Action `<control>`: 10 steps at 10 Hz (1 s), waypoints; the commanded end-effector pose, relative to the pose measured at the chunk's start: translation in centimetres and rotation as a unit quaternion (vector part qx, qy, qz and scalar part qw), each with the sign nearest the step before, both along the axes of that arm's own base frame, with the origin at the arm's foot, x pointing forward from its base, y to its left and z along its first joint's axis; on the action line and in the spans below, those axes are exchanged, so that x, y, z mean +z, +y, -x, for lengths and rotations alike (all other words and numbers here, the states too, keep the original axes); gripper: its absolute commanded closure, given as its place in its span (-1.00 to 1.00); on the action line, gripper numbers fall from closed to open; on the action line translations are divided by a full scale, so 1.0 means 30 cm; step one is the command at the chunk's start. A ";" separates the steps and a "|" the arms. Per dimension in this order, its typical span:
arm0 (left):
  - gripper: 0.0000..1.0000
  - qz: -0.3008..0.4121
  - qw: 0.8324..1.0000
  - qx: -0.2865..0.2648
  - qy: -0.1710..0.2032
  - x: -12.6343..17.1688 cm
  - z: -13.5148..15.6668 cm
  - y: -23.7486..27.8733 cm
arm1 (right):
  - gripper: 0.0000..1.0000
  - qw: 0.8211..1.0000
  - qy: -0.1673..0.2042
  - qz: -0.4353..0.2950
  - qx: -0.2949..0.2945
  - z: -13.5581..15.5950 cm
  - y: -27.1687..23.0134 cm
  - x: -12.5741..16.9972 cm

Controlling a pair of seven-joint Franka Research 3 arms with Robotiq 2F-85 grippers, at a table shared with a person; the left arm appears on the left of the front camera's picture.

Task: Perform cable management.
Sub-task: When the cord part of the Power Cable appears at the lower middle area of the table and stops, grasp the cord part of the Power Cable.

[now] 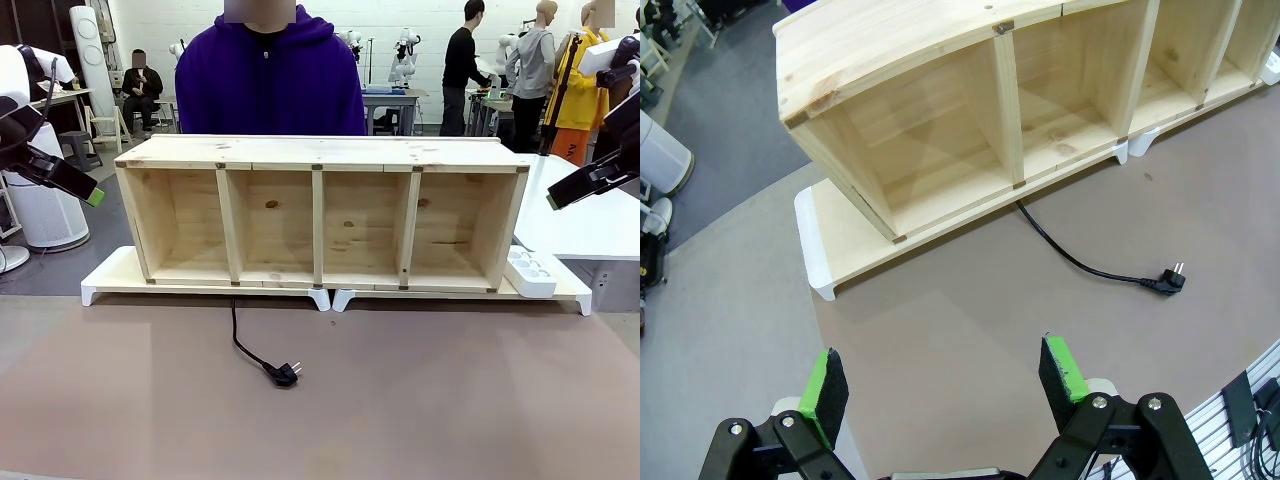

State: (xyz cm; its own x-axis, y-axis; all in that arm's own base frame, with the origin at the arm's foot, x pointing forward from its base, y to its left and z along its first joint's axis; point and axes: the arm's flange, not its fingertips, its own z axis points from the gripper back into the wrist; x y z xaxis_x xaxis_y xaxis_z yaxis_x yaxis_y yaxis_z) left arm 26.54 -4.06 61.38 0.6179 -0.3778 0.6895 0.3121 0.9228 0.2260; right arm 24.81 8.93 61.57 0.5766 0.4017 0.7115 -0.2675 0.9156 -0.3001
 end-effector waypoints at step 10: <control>-1.00 0.003 1.000 0.001 -0.005 0.001 -0.010 0.000 | -1.00 0.991 0.051 0.035 0.121 -0.164 0.288 -0.007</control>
State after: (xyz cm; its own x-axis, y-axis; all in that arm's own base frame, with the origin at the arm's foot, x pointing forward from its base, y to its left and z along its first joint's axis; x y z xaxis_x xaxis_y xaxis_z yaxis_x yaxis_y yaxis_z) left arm 26.56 -4.05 61.37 0.6182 -0.3775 0.6894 0.3122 0.9229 0.2253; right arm 27.67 15.86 60.54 0.5436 0.5426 0.6404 -0.4431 0.8335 -0.3300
